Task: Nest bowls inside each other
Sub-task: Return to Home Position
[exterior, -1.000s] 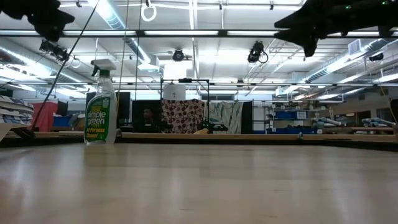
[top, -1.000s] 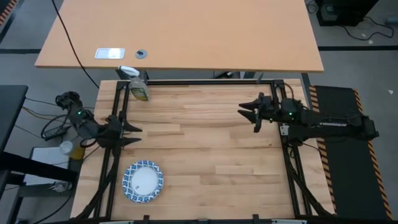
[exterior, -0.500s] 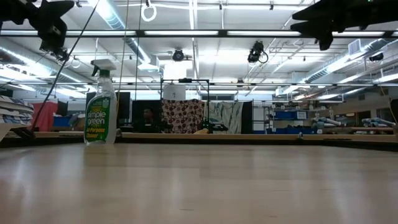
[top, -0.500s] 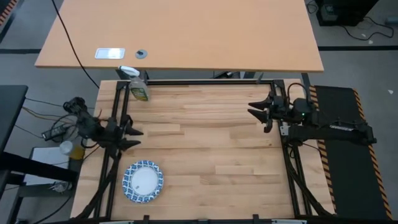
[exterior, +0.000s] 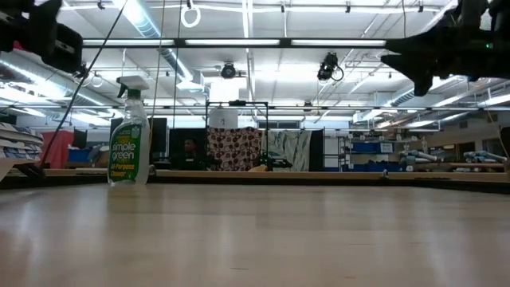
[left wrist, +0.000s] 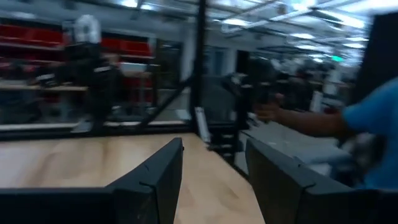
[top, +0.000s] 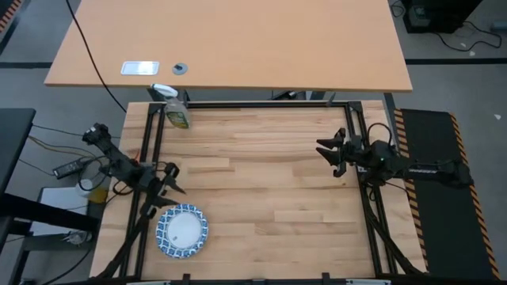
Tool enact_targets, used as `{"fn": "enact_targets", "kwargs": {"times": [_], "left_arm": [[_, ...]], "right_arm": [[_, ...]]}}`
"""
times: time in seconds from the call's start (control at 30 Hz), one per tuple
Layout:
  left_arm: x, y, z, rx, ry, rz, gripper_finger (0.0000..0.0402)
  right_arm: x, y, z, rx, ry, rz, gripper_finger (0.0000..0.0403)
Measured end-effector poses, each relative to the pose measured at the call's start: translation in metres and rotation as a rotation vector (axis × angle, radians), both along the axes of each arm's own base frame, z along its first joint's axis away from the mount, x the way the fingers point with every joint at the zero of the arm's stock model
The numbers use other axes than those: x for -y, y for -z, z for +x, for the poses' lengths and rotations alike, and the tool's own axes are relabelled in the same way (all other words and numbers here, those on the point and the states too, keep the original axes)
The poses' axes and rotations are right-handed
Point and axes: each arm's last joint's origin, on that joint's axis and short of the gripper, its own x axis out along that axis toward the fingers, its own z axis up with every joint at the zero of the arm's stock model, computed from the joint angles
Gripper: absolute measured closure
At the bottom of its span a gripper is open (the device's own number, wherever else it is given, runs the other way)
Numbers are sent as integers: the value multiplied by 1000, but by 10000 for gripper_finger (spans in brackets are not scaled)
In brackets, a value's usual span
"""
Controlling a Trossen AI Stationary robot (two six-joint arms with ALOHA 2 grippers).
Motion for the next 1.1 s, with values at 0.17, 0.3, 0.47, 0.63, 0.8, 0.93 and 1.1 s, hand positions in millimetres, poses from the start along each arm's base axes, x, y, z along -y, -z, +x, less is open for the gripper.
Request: {"fn": "enact_targets", "kwargs": {"times": [0.17,0.3,0.47,0.63,0.8,0.93,1.1], "left_arm": [[4,0,-2,40,125,80,222],[6,1,-3,60,205,126,226],[7,1,-4,87,257,159,241],[6,-2,-3,117,210,171,246],[2,-4,-2,110,57,134,246],[0,-3,-1,87,2,124,247],[0,-4,-1,87,2,121,247]], "right_arm": [[-1,7,-6,40,15,-6,241],[-2,2,-12,97,17,-17,241],[-2,0,-20,131,77,-56,241],[0,-2,-22,168,124,16,240],[-1,-2,-22,168,89,16,241],[-1,-2,-22,168,87,14,240],[-1,-1,-22,166,87,13,241]]}}
